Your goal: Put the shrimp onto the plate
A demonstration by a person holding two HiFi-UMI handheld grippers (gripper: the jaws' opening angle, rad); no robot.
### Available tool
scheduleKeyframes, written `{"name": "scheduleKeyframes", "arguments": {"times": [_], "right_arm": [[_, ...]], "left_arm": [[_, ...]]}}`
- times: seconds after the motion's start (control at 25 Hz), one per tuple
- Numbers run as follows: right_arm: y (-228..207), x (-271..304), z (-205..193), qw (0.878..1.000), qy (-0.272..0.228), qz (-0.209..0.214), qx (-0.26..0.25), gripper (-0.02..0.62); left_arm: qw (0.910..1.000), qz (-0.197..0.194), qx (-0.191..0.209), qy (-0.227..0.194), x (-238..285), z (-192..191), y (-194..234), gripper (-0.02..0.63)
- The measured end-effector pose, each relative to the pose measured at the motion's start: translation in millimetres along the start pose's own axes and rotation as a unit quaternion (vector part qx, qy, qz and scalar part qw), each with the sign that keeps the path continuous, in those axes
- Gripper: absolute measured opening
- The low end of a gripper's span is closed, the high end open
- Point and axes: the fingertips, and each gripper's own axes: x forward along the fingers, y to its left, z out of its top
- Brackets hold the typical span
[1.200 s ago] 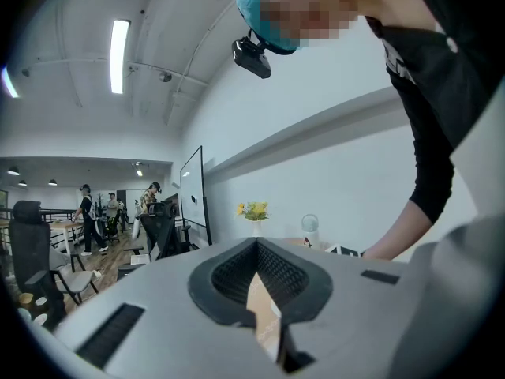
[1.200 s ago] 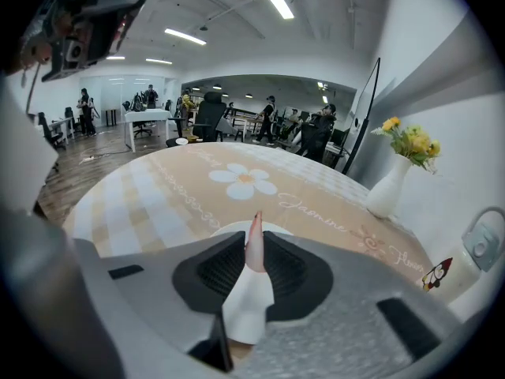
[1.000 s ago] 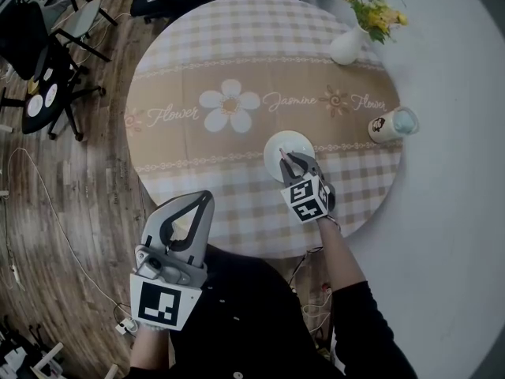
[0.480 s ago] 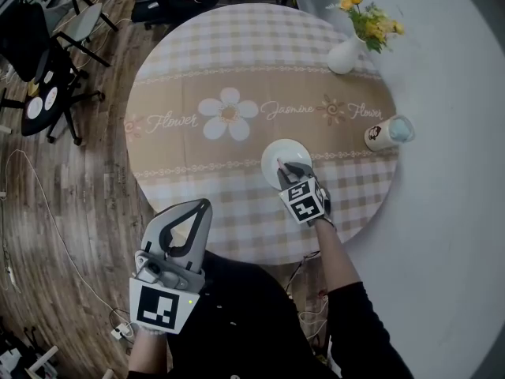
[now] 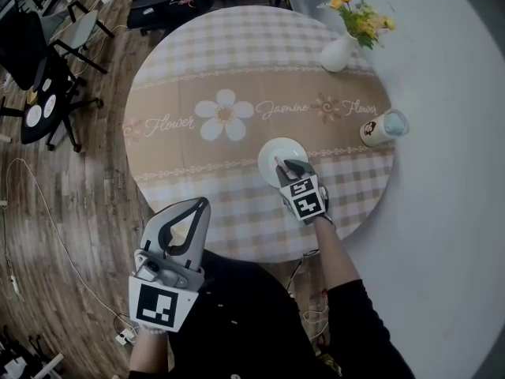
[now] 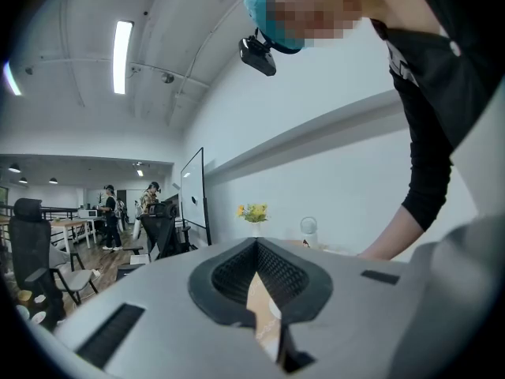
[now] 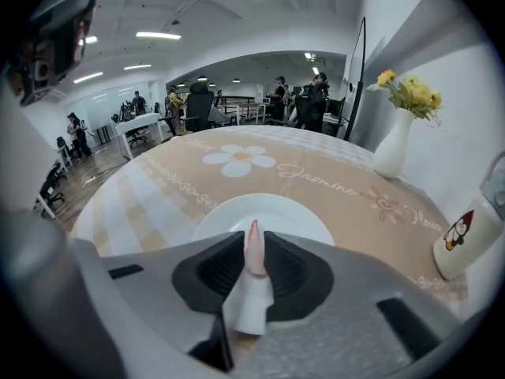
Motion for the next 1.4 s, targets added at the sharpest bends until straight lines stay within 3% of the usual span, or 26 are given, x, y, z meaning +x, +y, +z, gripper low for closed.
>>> {"name": "scheduleKeyframes", "arguments": {"times": [0.08,0.16,0.4,0.76,1.2,1.4], "right_arm": [[-4,-8,6,1.000,-0.021,-0.017,0.013,0.019],[-9,-18,12,0.998,-0.043,-0.035,0.023,0.006],[-10,-63,38,0.990,-0.115,-0.087,0.006,0.003],[9,-137,67,0.972,-0.197,-0.125,0.015,0.003],[34,-230,118,0.940,-0.297,-0.167,0.015,0.003],[42,-270,123,0.929,-0.321,-0.184,0.024,0.003]], "left_arm": [[1.0000,-0.003,0.004,-0.001,1,1,-1,0.000],[0.9999,-0.008,0.007,-0.004,1,3,-3,0.000],[0.9996,-0.024,0.010,-0.012,4,9,-9,0.000],[0.9980,-0.052,0.019,-0.032,3,25,-19,0.000],[0.9944,-0.083,0.024,-0.060,7,45,-30,0.000],[0.9926,-0.092,0.026,-0.074,8,53,-34,0.000]]}}
